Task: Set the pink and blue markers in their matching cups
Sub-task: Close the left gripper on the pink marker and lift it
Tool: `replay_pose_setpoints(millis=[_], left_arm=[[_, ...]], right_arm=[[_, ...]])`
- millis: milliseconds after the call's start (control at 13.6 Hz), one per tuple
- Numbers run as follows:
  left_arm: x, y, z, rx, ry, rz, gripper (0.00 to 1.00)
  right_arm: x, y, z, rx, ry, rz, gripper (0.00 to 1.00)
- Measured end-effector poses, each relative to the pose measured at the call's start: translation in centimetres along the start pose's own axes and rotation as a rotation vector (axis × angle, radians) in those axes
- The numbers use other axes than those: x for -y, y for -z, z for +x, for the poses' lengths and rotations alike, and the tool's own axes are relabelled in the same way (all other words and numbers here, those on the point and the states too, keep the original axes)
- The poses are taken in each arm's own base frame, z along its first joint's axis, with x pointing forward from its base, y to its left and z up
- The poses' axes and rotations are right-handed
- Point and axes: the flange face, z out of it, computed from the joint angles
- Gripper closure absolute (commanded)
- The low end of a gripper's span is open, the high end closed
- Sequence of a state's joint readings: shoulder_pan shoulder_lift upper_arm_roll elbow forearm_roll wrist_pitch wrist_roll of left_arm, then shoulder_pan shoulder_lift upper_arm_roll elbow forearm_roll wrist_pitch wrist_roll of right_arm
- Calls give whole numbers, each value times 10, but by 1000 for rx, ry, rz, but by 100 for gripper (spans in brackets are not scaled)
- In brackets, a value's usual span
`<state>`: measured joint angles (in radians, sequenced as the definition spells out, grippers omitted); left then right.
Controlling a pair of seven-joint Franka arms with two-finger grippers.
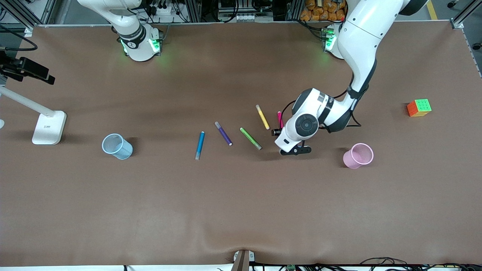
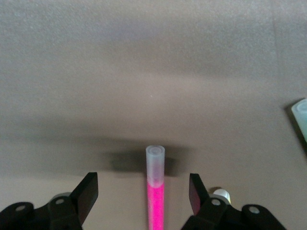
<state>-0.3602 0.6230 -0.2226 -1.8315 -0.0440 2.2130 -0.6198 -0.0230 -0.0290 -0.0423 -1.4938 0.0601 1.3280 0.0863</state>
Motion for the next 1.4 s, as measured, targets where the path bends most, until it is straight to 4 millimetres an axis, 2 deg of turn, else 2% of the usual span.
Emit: replay_pose_setpoints(millis=[147,220,294,514,587,661,955,1101,1248,1395], left_arm=[[-3,-3,-4,5,3,4,33],[-5,-5,-5,7,2,6,41],[-6,-8,-7,10,1,8,54],[-6,-14,-7,17,2,12,76],[-6,-15,-7,18,2,12,91],[-7,-14,-7,17,2,11,100],[-7,-13,-6,15,23,11,100],[-7,-2,-3,-2,80,2,100],[-2,29,-1,-25,99,6,100],[18,75,5,-55,126,14,100]], right_arm=[[1,0,0,-4,3,0,0],[2,0,1,-6,3,0,0],[2,1,1,-9,3,0,0],[2,1,1,-14,3,1,0],[2,1,1,-14,4,1,0],[2,1,1,-15,4,1,0],[2,1,1,-15,4,1,0],[2,1,1,-15,4,1,0],[2,1,1,-15,4,1,0],[2,1,1,-16,4,1,0]])
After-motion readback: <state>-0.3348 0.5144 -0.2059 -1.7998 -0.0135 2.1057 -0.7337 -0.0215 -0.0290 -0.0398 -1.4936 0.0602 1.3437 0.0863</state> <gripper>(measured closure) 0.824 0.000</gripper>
